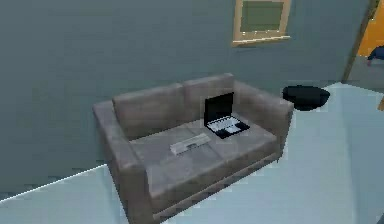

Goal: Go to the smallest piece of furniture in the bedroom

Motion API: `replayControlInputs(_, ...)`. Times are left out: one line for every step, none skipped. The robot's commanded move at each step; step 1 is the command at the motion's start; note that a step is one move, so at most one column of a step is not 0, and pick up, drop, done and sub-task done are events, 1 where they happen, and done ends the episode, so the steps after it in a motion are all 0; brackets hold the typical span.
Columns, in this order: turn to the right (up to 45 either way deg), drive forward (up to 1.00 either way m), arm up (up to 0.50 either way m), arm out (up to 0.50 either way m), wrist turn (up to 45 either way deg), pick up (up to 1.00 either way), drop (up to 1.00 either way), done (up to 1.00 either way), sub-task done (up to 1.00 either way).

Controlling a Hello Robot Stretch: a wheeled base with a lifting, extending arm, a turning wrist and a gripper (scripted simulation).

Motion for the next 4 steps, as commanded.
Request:
replayControlInputs(33.0,0.00,0.00,0.00,0.0,0.00,0.00,0.00,0.00)
replayControlInputs(0.0,1.00,0.00,0.00,0.0,0.00,0.00,0.00,0.00)
replayControlInputs(3.0,0.00,0.00,0.00,0.0,0.00,0.00,0.00,0.00)
replayControlInputs(0.0,0.15,0.00,0.00,0.0,0.00,0.00,0.00,0.00)
